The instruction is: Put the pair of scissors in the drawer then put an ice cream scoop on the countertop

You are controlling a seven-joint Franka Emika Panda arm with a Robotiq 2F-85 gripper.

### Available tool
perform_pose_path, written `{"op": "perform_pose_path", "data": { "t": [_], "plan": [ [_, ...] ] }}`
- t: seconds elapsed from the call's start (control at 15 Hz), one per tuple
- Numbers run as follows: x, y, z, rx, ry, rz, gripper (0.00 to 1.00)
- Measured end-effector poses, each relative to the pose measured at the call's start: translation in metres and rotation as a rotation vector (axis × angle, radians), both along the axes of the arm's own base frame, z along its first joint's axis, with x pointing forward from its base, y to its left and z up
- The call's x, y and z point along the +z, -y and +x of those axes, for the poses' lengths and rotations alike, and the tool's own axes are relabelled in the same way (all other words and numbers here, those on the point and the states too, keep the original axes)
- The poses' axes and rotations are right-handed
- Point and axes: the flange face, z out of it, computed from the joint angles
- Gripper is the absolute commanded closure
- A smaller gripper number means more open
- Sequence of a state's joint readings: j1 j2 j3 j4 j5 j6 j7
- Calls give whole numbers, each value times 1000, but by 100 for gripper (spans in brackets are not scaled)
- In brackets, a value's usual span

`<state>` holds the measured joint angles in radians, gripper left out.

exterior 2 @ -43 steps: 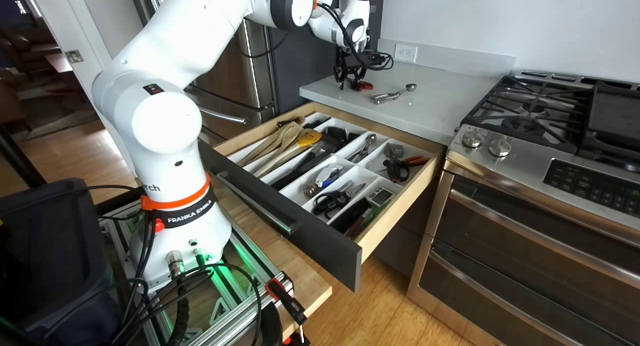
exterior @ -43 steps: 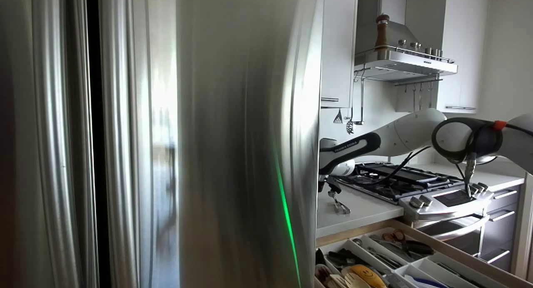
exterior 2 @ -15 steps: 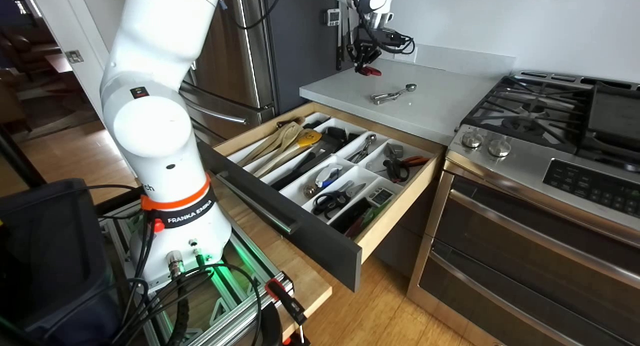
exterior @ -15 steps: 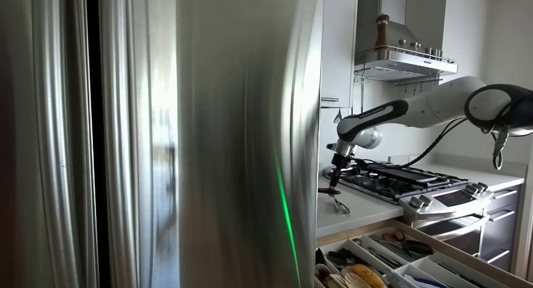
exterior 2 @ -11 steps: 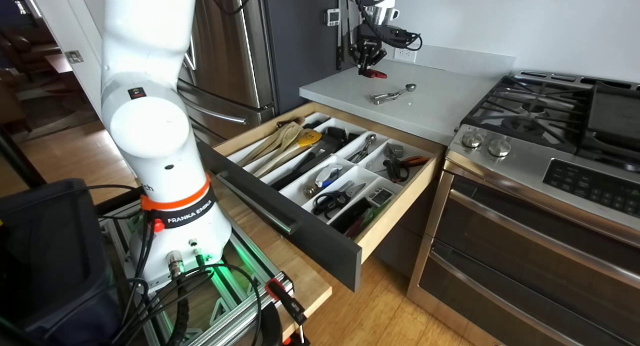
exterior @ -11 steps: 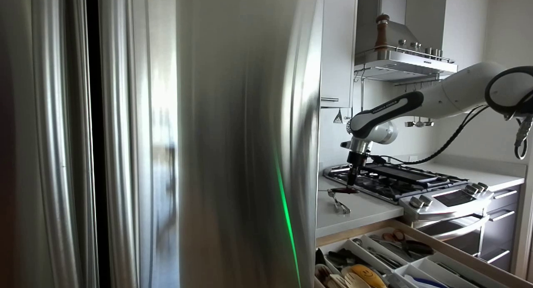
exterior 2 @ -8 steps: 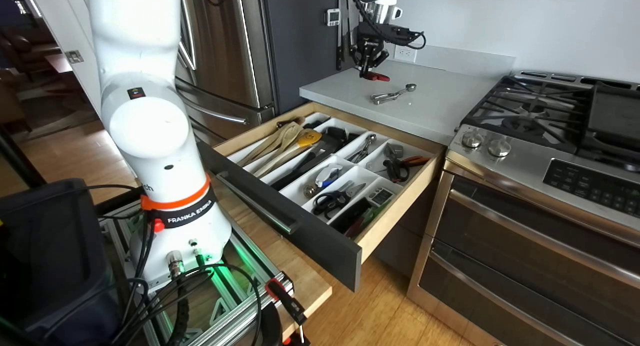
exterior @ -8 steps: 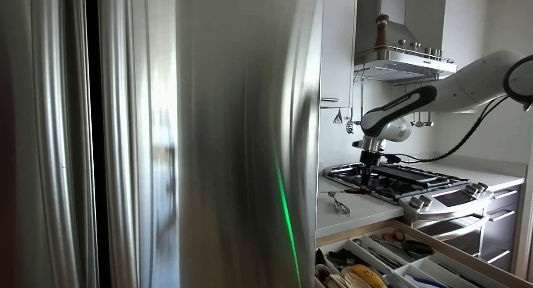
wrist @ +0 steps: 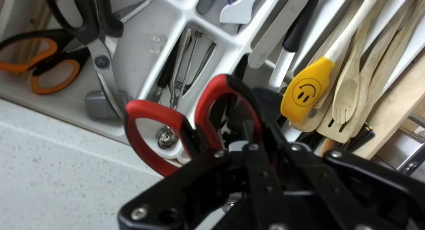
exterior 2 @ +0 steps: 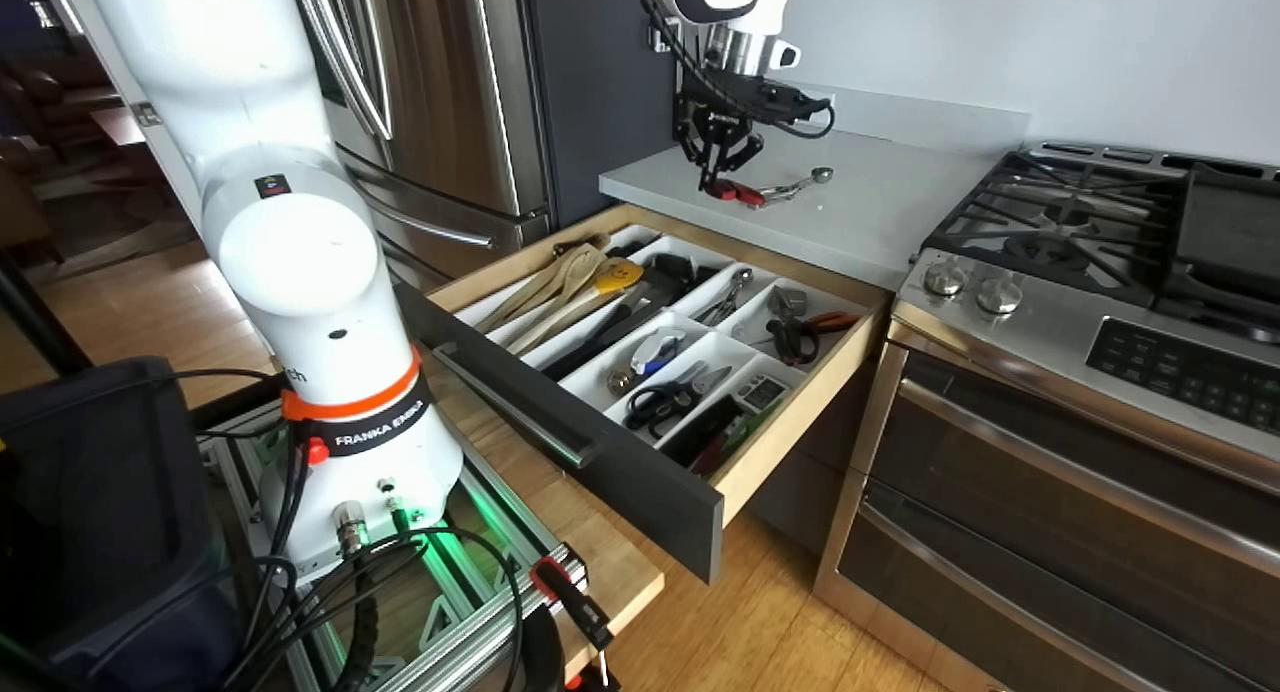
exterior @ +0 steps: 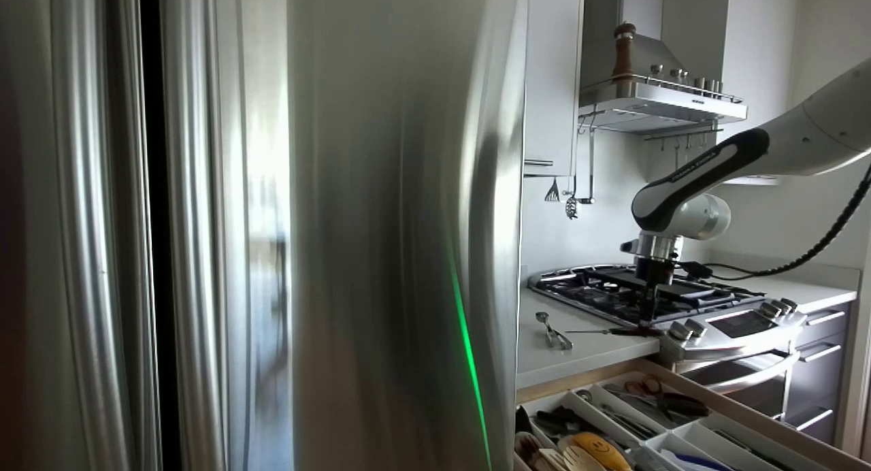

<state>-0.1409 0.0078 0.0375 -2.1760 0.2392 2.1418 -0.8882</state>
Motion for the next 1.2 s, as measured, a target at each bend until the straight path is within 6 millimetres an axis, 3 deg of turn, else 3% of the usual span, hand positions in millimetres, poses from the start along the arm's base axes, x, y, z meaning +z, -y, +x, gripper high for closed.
{"op": "perform_pose_path", "data": {
  "t": [0.4, 0.67, 0.8, 0.87, 1.13, 1.2],
  "plan": [
    [-44, 49, -42, -268, 43, 5, 97],
    [-73, 72, -65, -362, 30, -12, 97],
    [-80, 80, -72, -383, 28, -17, 97],
    [-83, 83, -73, -394, 24, -18, 90],
    [-94, 87, -72, -419, 15, -25, 90],
    [-95, 87, -72, -420, 13, -26, 97]
  ]
}}
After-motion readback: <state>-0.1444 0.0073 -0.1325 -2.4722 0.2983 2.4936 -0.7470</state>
